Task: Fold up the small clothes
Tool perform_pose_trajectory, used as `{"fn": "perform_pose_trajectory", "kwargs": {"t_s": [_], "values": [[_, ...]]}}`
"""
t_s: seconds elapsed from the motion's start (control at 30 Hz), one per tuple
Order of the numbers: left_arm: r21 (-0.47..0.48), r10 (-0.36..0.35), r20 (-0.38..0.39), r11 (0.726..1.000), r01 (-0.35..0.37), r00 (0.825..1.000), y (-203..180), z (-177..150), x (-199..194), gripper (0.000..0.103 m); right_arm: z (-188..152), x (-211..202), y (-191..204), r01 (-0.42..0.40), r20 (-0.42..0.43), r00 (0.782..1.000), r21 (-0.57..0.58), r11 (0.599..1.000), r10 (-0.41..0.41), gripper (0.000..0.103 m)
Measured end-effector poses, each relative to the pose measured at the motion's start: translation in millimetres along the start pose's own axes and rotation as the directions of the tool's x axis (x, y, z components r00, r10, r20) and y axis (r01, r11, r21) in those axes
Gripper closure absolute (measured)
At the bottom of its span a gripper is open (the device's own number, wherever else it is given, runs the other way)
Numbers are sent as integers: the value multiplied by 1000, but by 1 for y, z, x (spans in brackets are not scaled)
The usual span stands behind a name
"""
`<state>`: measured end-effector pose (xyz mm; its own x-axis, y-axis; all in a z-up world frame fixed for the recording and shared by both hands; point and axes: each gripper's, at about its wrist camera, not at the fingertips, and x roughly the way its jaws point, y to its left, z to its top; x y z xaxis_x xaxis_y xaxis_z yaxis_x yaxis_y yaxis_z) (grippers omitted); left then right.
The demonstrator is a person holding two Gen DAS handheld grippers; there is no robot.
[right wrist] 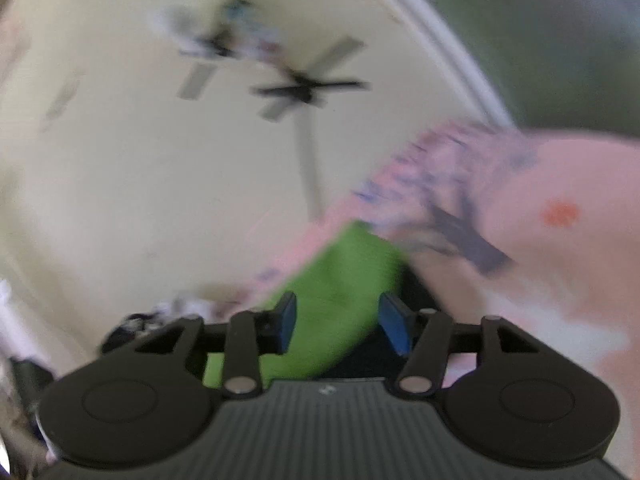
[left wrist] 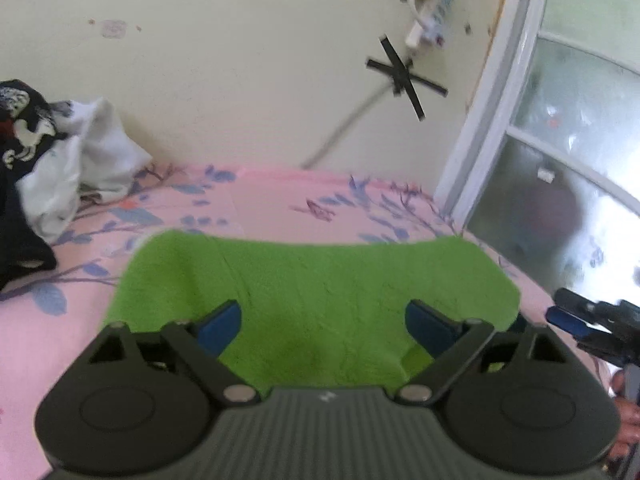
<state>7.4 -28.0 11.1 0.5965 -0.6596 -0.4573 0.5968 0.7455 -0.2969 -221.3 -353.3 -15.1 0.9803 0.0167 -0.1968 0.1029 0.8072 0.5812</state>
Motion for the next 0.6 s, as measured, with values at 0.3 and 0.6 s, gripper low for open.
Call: {"fn": "perform_pose_trajectory", "kwargs": {"t_s": [0.3, 0.6], "values": [[59, -10, -73, 998, 14, 997, -6, -14, 22, 19, -15, 40, 14, 101, -218, 970, -31, 994, -105, 54], [40, -14, -77, 999, 17, 997, -4, -15, 21, 19, -13, 26, 30, -14, -192, 981, -35, 999, 7, 50]]}}
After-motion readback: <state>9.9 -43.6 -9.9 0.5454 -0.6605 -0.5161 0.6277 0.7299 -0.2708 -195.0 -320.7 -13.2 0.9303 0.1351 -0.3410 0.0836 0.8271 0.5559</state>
